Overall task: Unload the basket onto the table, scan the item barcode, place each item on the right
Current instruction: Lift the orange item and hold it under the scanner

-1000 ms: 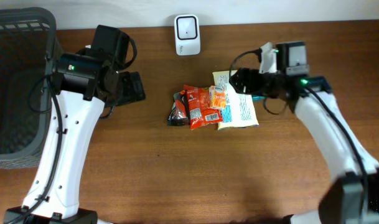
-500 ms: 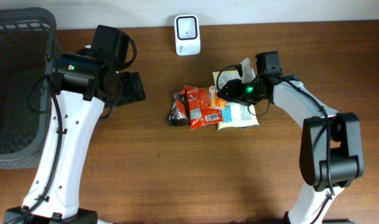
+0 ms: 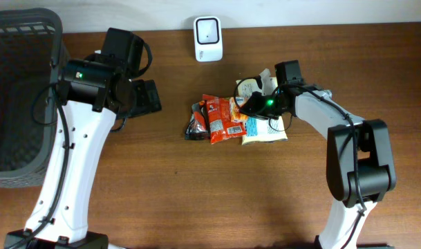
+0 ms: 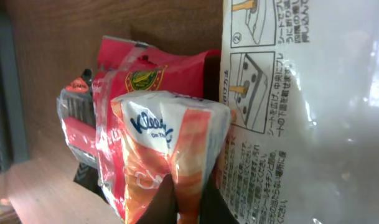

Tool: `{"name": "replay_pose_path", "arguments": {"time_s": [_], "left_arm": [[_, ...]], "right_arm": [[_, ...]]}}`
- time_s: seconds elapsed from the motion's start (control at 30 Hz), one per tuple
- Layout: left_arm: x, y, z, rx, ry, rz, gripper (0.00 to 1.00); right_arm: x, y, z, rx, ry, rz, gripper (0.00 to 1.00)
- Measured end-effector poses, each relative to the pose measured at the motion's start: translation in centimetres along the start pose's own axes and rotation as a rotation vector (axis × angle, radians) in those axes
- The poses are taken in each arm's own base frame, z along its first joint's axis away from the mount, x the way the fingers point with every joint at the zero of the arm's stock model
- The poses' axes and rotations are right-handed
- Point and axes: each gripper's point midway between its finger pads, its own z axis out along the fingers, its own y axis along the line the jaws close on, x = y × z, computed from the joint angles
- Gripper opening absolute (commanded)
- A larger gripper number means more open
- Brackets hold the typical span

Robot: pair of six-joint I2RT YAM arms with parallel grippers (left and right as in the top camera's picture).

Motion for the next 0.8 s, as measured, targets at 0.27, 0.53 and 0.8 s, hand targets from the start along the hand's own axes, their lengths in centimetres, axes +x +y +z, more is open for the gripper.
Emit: {"name": "replay_pose_path", "arguments": {"time_s": [0.27, 0.53, 0.8], "left_arm": [[0.0, 0.0, 0.0, 0.000, 0.000, 0.000, 0.99], [0.0, 0.0, 0.0, 0.000, 0.000, 0.000, 0.99], [0.0, 0.0, 0.0, 0.000, 0.000, 0.000, 0.99]], "right_arm": [[0.1, 6.6, -2.6, -0.380, 0.071, -0.007, 0.04], [0.5, 13.0, -8.1, -0.828, 0.147, -0.093, 0.04], [0.5, 13.3, -8.5, -0.855, 0.160, -0.089, 0.04]]}}
